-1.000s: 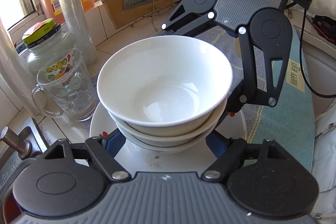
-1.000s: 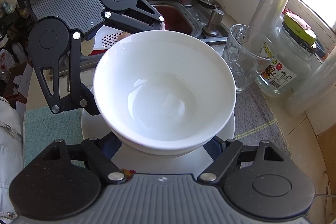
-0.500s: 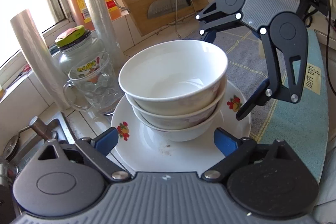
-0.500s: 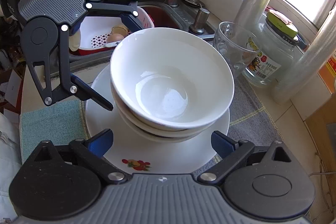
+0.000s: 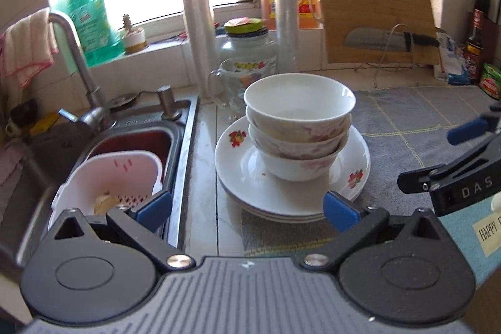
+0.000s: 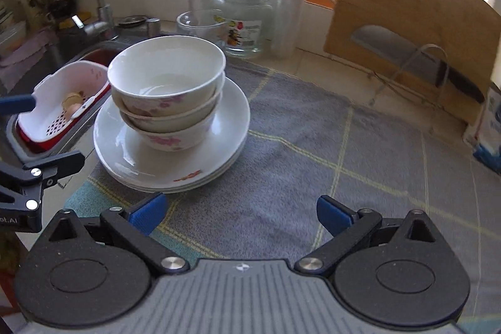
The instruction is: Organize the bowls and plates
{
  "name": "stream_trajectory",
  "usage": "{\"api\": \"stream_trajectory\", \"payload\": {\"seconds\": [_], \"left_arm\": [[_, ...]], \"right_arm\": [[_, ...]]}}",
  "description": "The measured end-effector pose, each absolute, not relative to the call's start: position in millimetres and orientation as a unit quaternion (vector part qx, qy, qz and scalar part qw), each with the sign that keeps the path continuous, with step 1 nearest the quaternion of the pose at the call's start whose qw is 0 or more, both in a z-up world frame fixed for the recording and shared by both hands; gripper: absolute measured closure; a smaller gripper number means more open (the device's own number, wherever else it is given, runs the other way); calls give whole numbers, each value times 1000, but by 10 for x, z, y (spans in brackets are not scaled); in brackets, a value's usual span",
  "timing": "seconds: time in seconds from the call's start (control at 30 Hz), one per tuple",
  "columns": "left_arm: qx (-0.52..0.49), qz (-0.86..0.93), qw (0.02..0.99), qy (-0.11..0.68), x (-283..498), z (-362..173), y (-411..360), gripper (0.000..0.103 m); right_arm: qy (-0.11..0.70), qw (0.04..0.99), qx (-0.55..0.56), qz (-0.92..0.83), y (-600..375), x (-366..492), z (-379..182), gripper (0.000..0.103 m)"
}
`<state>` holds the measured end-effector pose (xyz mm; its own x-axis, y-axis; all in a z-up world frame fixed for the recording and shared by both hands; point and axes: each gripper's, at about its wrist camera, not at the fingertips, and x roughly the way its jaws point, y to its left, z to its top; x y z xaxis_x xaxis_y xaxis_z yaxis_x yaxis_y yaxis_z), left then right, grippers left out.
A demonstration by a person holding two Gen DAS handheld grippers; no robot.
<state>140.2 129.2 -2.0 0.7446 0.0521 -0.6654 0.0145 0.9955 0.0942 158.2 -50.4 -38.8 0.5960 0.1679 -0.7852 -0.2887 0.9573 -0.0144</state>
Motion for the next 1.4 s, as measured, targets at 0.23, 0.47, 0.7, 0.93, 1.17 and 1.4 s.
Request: {"api": "stream_trajectory", "payload": {"seconds": [0.23,0.47,0.7,0.93,1.17,1.4], "left_arm": [[17,65,922,381,1101,214,1155,1],[22,83,925,369,884,365,1061,1],[22,87,930,356,779,455,1027,1],[20,89,932,351,759,485,1020,1],[22,92,933,348,757,500,999,1],[24,93,934,343,759,530,989,1]], "right_arm": [[421,904,-16,73,-647,1153,-252,0],[396,915,-21,77,-618,840,-11,0],[382,920,-22,79,-623,733,84,0],[378,922,-18,80,-629,721,114,0],[375,923,-18,80,-646,730,129,0],[371,925,-16,80,-655,731,145,0]]}}
